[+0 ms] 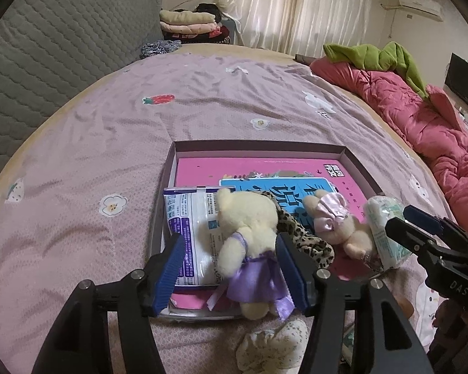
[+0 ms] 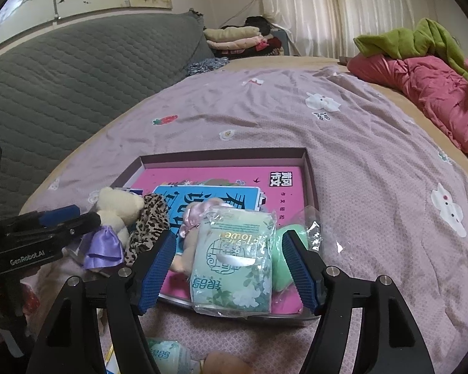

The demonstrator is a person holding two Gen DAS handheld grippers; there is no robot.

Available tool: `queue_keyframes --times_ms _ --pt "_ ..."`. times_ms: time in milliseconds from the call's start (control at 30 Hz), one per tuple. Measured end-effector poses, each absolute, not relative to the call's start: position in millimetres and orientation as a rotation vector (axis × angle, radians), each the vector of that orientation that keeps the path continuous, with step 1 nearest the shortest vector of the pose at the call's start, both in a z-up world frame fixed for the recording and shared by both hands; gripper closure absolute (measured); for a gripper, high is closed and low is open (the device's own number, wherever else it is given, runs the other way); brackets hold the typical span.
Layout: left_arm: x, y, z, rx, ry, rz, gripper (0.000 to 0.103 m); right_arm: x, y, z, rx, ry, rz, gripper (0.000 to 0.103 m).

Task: Organize soft objects
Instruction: 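Open the right tool on the tissue pack while the left tool lowers and releases the cream bear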

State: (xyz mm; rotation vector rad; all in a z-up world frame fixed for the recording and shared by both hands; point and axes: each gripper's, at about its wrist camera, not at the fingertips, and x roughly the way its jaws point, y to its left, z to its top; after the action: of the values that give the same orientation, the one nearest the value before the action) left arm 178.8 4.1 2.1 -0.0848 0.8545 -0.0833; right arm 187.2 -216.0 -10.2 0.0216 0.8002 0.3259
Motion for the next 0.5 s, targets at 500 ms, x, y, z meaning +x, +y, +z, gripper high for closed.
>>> queue_keyframes --times_ms 500 --pt "167 -8 16 -0.095 0.849 -0.108 0.043 182 -217 -6 -0.003 0.785 0.331 0.03"
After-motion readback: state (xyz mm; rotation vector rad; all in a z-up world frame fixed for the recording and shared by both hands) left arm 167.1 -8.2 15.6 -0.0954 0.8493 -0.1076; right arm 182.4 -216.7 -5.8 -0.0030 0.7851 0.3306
